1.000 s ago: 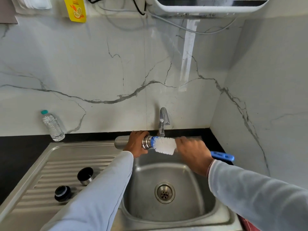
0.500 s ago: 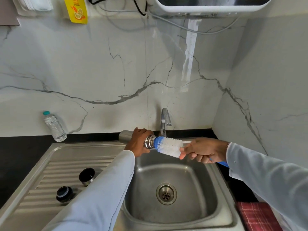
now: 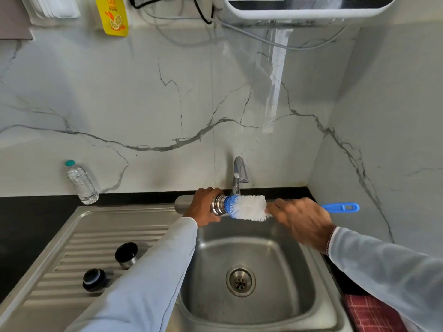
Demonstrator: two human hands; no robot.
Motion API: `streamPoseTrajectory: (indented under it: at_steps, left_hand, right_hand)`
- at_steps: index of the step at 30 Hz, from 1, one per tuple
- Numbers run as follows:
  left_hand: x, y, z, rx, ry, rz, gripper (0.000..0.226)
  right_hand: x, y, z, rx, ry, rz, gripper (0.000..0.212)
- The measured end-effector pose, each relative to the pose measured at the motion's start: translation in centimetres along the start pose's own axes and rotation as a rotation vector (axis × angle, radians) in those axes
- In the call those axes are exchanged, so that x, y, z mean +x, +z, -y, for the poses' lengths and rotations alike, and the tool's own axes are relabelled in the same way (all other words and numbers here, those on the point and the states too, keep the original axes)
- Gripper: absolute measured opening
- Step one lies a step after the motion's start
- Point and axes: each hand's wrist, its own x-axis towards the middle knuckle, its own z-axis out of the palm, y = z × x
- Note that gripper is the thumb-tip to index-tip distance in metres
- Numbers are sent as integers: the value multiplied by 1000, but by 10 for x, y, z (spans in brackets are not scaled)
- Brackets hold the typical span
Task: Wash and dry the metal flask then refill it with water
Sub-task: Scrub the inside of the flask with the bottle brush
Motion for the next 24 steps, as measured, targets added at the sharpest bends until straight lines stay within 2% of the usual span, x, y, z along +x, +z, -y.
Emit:
streamPoseTrajectory:
  at_steps: [2, 4, 6, 9, 11, 13, 15, 17, 19, 21, 24]
  left_hand:
    - [-1, 0, 2, 7, -1, -2, 72]
    - [-1, 0, 8, 32, 19, -4, 71]
    - [-1, 0, 12, 49, 37, 5, 73]
    - [1, -6, 14, 51, 55, 10, 77]
    - [1, -9, 14, 42, 68, 12, 78]
    - [1, -11, 14, 27, 53, 22, 78]
    - [1, -11, 12, -18, 27, 20, 77]
    - [0, -12, 8, -53, 8, 22, 74]
    - [2, -13, 3, -65, -6, 28, 71]
    - [5, -16, -1, -59, -12, 45, 65]
    - [10, -20, -4, -44, -23, 92, 62]
  right_hand:
    - [6, -8, 2, 236, 152, 158, 23]
    - [14, -11, 3, 541, 240, 290, 29]
    - [19, -12, -1, 905, 308, 411, 38]
    - [18, -11, -9, 1437, 560, 671, 37]
    - [14, -11, -15, 1498, 582, 727, 36]
    - [12, -14, -16, 1321, 463, 617, 37]
    - [9, -21, -15, 893, 297, 461, 37]
    - [5, -37, -6, 517, 273, 376, 27]
    - [0, -55, 5, 257, 231, 323, 33]
    - [-5, -57, 13, 154, 164, 300, 37]
    - [-7, -54, 12, 99, 159, 267, 37]
